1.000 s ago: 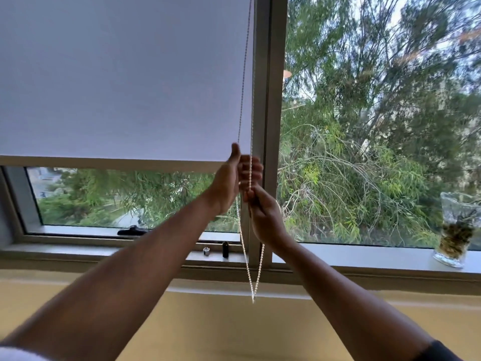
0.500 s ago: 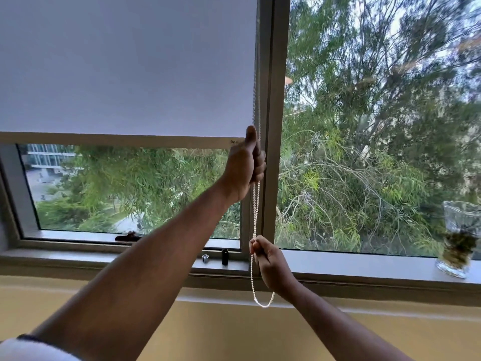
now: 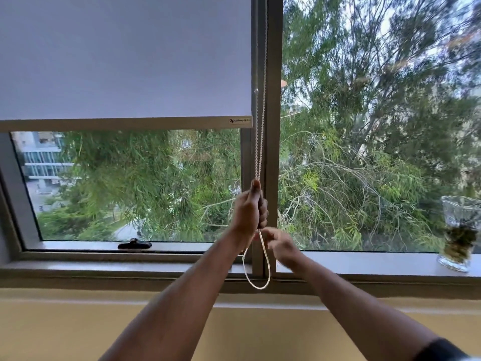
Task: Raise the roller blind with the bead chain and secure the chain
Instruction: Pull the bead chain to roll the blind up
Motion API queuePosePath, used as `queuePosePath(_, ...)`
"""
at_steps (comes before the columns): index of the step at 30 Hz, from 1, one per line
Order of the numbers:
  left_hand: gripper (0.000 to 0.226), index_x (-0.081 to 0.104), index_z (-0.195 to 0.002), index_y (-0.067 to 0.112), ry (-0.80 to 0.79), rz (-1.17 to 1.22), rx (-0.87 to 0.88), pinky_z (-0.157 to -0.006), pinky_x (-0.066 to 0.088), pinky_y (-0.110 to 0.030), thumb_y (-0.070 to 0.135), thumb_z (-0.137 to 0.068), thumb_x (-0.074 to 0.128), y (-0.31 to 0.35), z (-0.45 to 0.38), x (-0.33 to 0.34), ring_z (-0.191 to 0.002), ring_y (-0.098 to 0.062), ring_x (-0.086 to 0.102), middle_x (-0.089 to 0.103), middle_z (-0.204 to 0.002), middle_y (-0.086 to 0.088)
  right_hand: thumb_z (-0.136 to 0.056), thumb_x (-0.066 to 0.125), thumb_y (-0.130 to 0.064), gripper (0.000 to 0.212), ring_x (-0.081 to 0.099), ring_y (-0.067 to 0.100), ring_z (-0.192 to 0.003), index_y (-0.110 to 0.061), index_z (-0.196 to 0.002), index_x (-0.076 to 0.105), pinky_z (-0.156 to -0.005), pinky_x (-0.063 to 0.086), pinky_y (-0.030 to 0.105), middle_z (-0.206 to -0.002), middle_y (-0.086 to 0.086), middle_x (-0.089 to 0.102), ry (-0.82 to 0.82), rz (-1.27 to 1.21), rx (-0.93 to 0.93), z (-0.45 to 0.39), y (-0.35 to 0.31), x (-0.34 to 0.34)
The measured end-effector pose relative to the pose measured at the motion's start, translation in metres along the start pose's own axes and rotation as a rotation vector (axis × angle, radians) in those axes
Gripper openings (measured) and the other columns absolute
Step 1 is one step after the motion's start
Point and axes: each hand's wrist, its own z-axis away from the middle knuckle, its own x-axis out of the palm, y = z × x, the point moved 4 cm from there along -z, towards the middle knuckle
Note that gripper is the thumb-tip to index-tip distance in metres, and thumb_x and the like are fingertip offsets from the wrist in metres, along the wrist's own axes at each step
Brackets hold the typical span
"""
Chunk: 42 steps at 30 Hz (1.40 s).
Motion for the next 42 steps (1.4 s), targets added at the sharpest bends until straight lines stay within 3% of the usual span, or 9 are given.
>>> queuePosePath(2,0.059,0.040,-0.052,0.027,-0.005,-0.012,-0.034,-0.036,0.024,-0.016,0.051,-0.105,0.036,-0.020,0.011,0.001,-0.033,-0.009,0.023,0.034,-0.044,0.007,-0.090,0.035,0.017,0.049,0.066,0.021,-0.078,-0.015,-0.096,0.072,-0.069,0.057,0.019,-0.084,-0.003,0.075,0.034,-0.093,-0.073,-0.008,-0.034,-0.017)
queuePosePath(5,0.060,0.047,-0.051,0.025,0.013,-0.009,-0.091,-0.036,0.024,-0.016,0.049,-0.106,0.037,-0.047,0.025,-0.004,-0.033,-0.008,0.026,0.037,-0.044,0.007,-0.107,0.040,-0.009,0.030,0.068,0.038,-0.101,-0.004,-0.122,0.064,-0.095,0.055,0.048,-0.113,0.021,0.073,0.085,-0.299,-0.157,-0.024,-0.095,-0.034)
queuePosePath(9,0.058,0.043,-0.051,0.027,0.011,0.020,-0.171,-0.037,0.023,-0.016,0.049,-0.104,0.040,-0.073,0.036,-0.010,-0.036,-0.007,0.025,0.033,-0.046,0.008,-0.111,0.030,-0.034,0.047,0.071,0.025,-0.084,-0.001,-0.130,0.057,-0.072,0.060,0.037,-0.100,0.016,0.072,0.038,-0.615,-0.284,-0.033,-0.188,-0.046)
queuePosePath(16,0.053,0.042,-0.056,0.027,-0.073,-0.111,-0.242,-0.042,0.025,-0.023,0.056,-0.100,0.039,-0.081,0.044,-0.021,-0.042,-0.012,0.028,0.038,-0.052,0.002,-0.109,0.036,-0.018,0.037,0.033,0.012,-0.054,-0.025,-0.082,0.060,-0.046,0.022,0.028,-0.064,-0.003,0.045,0.226,-0.483,-0.443,-0.025,-0.234,-0.039)
queuePosePath(21,0.072,0.068,-0.079,0.012,-0.152,-0.217,-0.262,-0.070,0.054,-0.035,0.063,-0.100,0.022,-0.061,0.026,-0.033,-0.065,-0.020,0.064,0.067,-0.073,-0.009,-0.108,0.035,-0.010,0.038,0.031,0.007,-0.048,-0.024,-0.080,0.056,-0.041,0.026,0.020,-0.060,-0.005,0.042,0.253,-0.447,-0.515,-0.017,-0.225,-0.028)
queuePosePath(23,0.072,0.072,-0.092,0.012,-0.065,-0.196,-0.219,-0.087,0.054,-0.043,0.065,-0.094,0.023,-0.038,0.012,-0.036,-0.078,-0.022,0.068,0.073,-0.083,-0.007,-0.109,0.035,-0.010,0.035,0.031,0.004,-0.046,-0.021,-0.083,0.056,-0.040,0.027,0.017,-0.061,-0.003,0.041,0.257,-0.407,-0.522,-0.014,-0.215,-0.020)
queuePosePath(30,0.074,0.066,-0.116,0.009,-0.010,-0.097,0.016,-0.096,0.046,-0.044,0.065,-0.097,0.022,0.081,-0.034,-0.019,-0.103,-0.028,0.062,0.068,-0.107,-0.017,-0.106,0.037,0.001,0.030,0.043,0.011,-0.060,-0.006,-0.083,0.054,-0.055,0.037,0.029,-0.070,0.003,0.049,0.224,-0.375,-0.533,-0.006,-0.182,0.001)
queuePosePath(37,0.071,0.066,-0.103,0.012,-0.081,-0.034,0.071,-0.075,0.052,-0.031,0.063,-0.103,0.017,0.191,-0.055,0.018,-0.080,-0.021,0.065,0.069,-0.090,-0.008,-0.106,0.046,-0.007,0.032,0.038,0.003,-0.054,-0.025,-0.081,0.053,-0.048,0.033,0.023,-0.063,-0.012,0.047,0.241,-0.002,-0.638,0.013,-0.152,0.017)
queuePosePath(42,0.058,0.038,-0.058,0.025,-0.012,0.010,0.070,-0.040,0.022,-0.019,0.058,-0.105,0.028,0.200,-0.052,0.026,-0.042,-0.010,0.029,0.040,-0.051,0.006,-0.104,0.051,-0.011,0.026,0.044,0.002,-0.050,-0.029,-0.085,0.054,-0.048,0.037,0.020,-0.062,-0.016,0.052,0.245,0.247,-0.676,0.021,-0.121,0.017)
